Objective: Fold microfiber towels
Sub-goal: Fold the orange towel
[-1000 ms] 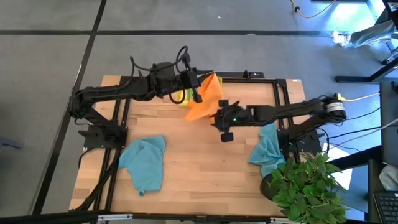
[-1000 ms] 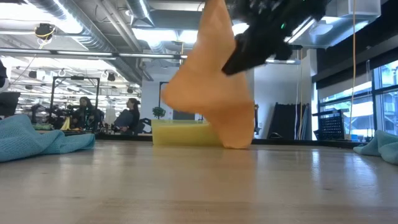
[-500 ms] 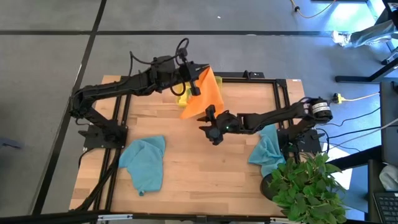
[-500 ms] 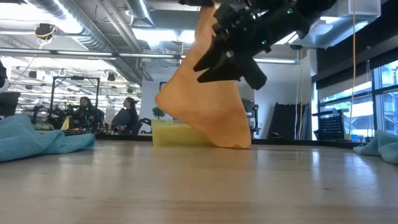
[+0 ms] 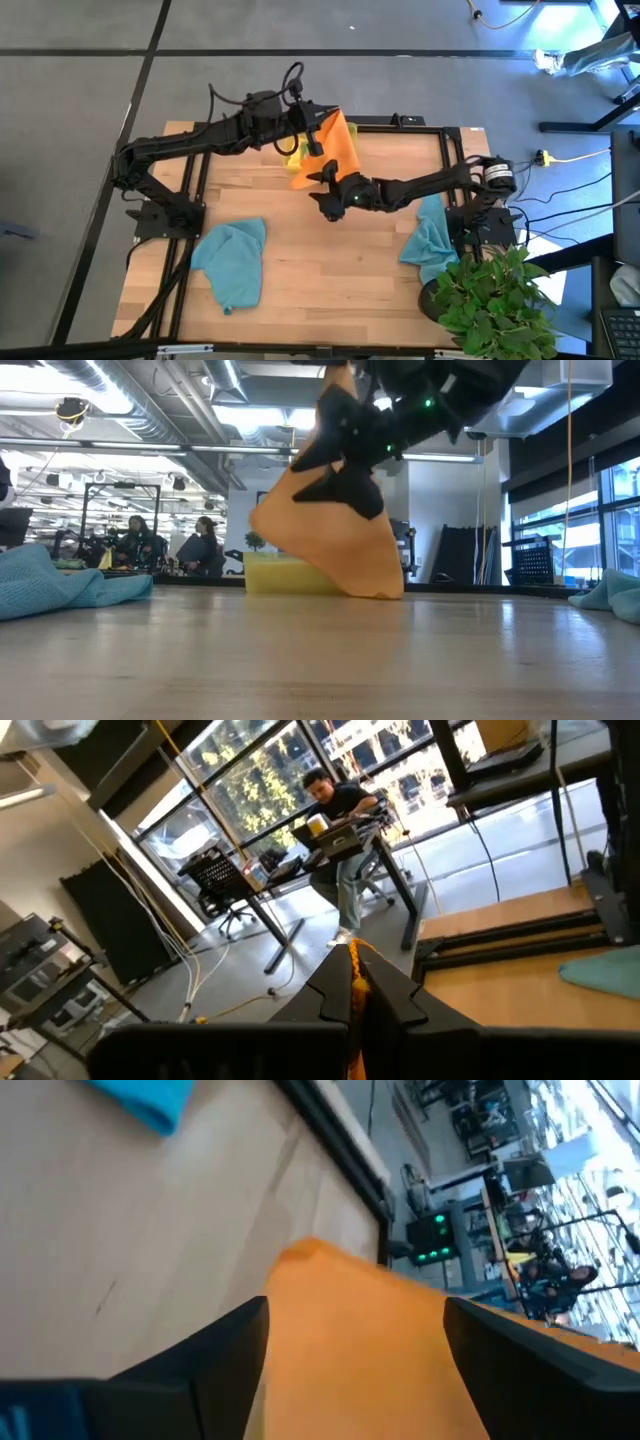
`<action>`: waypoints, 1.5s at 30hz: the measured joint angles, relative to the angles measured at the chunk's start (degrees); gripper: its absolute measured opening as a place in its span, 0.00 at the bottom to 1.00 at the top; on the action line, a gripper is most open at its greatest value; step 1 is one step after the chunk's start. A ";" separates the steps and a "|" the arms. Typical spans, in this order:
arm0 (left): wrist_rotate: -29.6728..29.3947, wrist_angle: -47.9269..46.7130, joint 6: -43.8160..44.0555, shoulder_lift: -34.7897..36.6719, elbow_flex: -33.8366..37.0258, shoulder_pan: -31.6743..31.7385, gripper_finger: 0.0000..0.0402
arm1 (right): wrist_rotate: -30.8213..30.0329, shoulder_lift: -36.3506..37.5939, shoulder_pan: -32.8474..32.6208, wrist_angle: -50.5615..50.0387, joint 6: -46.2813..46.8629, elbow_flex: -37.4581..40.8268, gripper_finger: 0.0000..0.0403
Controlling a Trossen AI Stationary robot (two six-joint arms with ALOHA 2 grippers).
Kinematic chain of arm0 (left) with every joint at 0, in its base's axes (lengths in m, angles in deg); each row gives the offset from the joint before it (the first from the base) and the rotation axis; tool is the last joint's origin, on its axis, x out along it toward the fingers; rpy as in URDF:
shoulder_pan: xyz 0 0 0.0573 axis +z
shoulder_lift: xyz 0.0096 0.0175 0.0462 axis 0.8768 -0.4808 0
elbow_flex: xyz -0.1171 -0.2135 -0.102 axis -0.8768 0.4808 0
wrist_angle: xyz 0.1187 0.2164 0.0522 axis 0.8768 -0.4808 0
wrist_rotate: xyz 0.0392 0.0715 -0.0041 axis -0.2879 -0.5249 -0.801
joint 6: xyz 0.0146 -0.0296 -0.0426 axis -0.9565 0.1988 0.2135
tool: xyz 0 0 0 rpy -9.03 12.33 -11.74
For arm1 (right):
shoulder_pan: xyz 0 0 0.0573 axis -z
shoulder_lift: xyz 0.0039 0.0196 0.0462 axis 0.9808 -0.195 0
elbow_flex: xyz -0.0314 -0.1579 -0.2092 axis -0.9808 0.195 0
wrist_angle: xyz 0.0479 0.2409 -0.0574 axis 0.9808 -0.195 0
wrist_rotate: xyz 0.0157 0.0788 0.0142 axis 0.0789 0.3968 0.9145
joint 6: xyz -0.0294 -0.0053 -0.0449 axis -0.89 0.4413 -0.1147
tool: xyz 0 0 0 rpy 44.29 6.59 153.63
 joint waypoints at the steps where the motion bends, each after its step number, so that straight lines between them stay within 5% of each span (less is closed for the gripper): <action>1: -0.09 0.72 0.00 0.00 0.02 -0.09 0.00 | -0.05 -0.65 -0.02 -0.07 -0.94 -0.02 0.74; 15: -0.36 4.79 0.22 0.00 0.02 0.14 0.00 | -10.31 -13.33 -1.77 20.43 -21.40 -0.02 0.74; 36: -0.36 5.98 1.49 0.00 0.02 -2.06 0.00 | -21.05 -14.11 4.08 28.00 -29.61 -0.02 0.74; 40: -0.36 5.99 1.22 0.00 0.02 -2.52 0.00 | -25.10 -14.11 5.07 27.97 -29.72 -0.02 0.65; 45: -0.35 5.40 1.11 0.00 0.02 -2.01 0.00 | -25.92 -14.11 4.25 27.94 -28.69 -0.02 0.37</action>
